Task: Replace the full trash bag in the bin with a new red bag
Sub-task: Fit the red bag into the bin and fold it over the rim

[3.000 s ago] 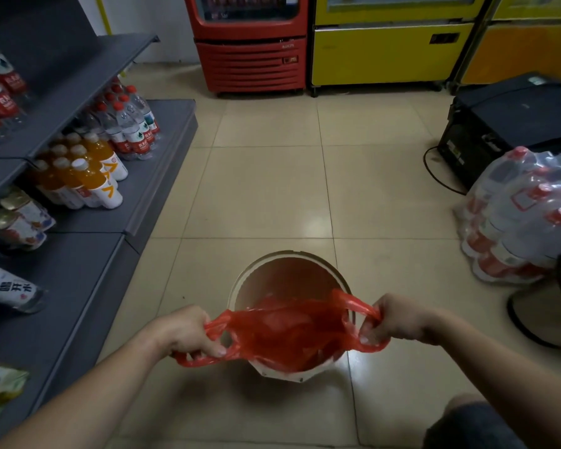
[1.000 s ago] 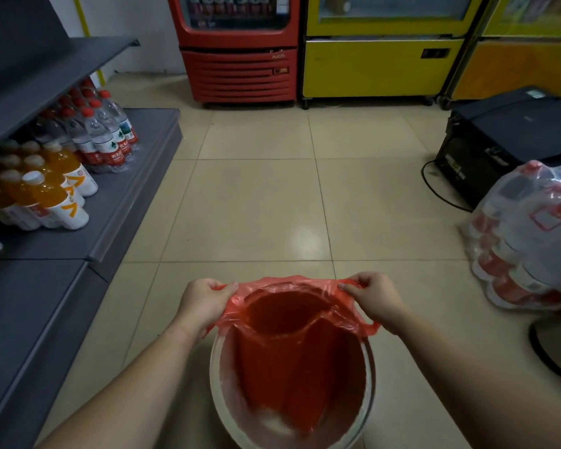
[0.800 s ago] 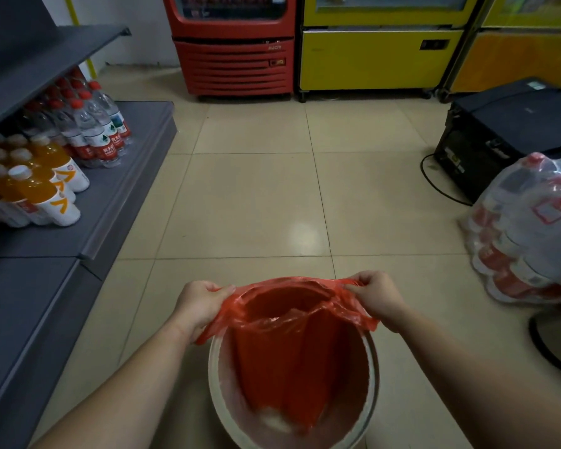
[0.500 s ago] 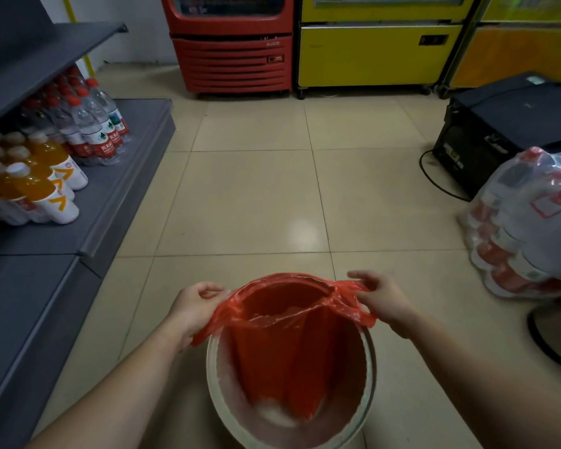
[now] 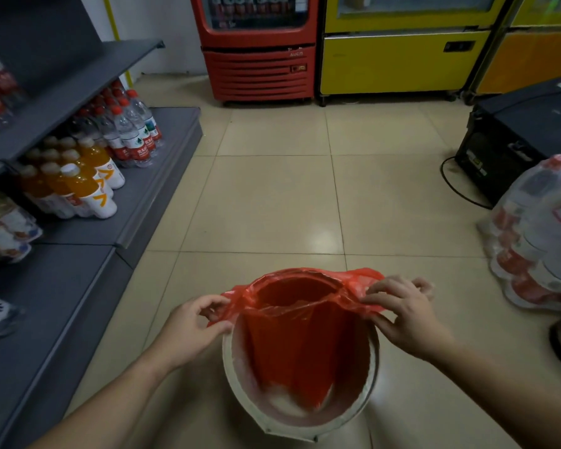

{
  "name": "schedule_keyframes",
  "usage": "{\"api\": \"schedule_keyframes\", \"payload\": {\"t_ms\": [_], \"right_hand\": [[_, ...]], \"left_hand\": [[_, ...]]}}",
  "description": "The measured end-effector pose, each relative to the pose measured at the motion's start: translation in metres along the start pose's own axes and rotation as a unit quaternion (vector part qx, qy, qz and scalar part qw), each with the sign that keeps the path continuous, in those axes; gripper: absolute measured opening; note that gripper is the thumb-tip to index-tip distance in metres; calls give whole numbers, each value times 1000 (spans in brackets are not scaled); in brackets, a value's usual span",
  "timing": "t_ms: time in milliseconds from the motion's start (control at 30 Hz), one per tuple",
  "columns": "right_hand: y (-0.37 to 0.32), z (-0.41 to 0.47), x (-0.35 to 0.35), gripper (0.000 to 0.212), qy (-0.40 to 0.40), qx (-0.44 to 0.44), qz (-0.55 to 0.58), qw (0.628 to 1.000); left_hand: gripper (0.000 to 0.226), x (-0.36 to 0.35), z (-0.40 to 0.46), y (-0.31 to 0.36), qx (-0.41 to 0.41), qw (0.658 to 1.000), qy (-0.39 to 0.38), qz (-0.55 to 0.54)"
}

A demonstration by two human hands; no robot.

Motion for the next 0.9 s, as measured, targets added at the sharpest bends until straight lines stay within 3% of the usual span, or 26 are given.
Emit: {"api": "schedule_keyframes", "payload": {"t_ms": [200,400,733,900], "right_hand": [[0,-21,-4,13,24,-1,22,999],[-1,-41,1,14,-4,1,36,999],[-8,-79,12,37,-6,55,72,996],[-12,-103,19,38,-20,74,70,995]], "left_hand": [[28,-7,2,-3,-13,997,23,70],[15,-10,5,-3,-120,979,73,147],[13,-1,-47,-28,-209,963,-34,168],[10,4,-73,-32,-260,945,-82,179]]}}
Point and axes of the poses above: each hand's wrist, its own z-axis towards the middle knuckle, its own x-axis out of the back of the hand, y = z × x, the point moved 1 cm from there along z, towards the middle knuckle, and after that the axes turned 6 degrees about -x, right-handed, at the moved point
